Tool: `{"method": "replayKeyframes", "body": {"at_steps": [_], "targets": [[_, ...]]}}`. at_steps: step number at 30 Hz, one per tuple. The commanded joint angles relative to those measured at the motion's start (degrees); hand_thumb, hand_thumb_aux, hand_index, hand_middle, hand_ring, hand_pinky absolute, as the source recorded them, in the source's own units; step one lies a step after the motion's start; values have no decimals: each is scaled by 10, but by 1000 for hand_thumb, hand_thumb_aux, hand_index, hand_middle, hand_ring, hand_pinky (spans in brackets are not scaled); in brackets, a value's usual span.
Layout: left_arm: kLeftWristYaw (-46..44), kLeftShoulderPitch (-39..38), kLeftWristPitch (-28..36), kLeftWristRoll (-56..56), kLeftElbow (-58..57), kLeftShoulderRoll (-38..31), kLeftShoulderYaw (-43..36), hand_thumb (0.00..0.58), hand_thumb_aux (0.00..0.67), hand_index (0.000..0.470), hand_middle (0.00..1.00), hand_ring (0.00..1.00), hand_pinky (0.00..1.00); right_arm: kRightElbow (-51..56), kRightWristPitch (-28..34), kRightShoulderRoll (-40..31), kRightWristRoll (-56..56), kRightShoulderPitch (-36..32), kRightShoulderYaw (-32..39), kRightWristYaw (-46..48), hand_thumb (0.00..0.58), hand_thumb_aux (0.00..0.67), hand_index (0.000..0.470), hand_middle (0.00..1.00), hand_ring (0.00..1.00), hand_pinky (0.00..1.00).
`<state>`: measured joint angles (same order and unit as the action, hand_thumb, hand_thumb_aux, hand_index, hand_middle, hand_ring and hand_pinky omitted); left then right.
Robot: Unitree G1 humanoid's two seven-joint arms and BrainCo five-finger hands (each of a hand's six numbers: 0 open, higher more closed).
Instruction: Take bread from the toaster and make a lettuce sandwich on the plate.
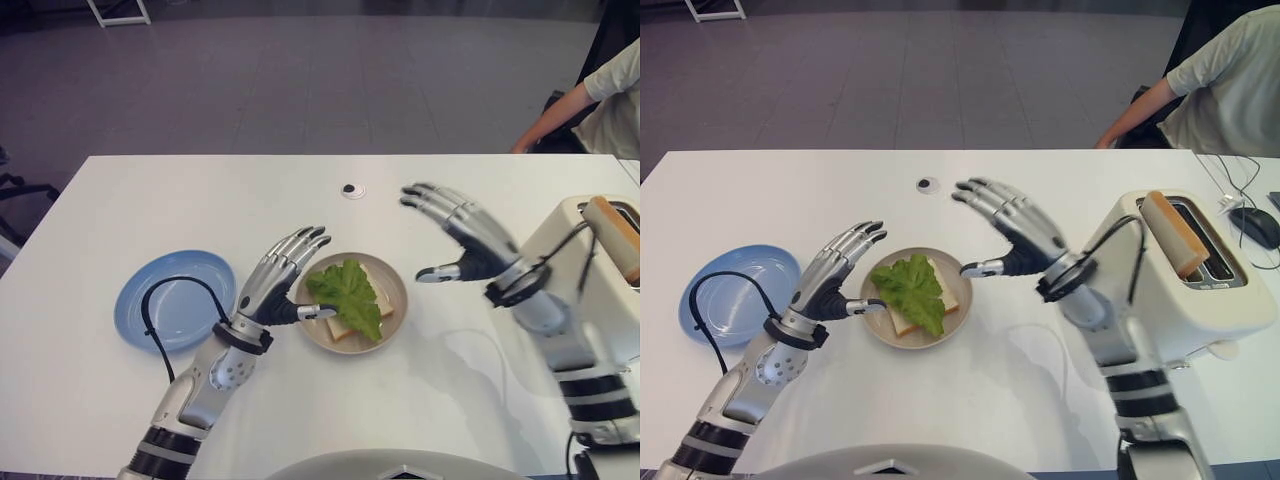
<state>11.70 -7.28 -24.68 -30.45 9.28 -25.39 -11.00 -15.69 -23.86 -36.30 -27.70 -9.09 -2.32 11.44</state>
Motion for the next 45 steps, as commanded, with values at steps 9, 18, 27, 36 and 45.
{"method": "replayKeyframes", "body": {"at_steps": [9, 18, 27, 36, 45], "targets": [[-16, -39, -13, 29, 6, 61, 5, 0, 0, 0, 0, 0, 0, 78, 158, -217, 35, 178, -349, 192, 0, 0, 0, 0, 0, 0], [-20, -48, -20, 13, 8, 60, 21, 0, 0, 0, 0, 0, 0, 92, 171, -216, 35, 234, -311, 211, 124, 76, 53, 0, 0, 0], [-23, -40, -26, 5, 0, 63, 28, 0, 0, 0, 0, 0, 0, 101, 176, -207, 53, 205, -261, 191, 566, 565, 396, 0, 0, 0], [-24, -39, -27, 1, -7, 63, 32, 0, 0, 0, 0, 0, 0, 78, 186, -189, 99, 153, -270, 155, 580, 670, 470, 0, 0, 0], [-23, -42, -26, -6, -9, 64, 35, 0, 0, 0, 0, 0, 0, 36, 274, -163, 280, 56, -349, 167, 580, 670, 470, 0, 0, 0]]}}
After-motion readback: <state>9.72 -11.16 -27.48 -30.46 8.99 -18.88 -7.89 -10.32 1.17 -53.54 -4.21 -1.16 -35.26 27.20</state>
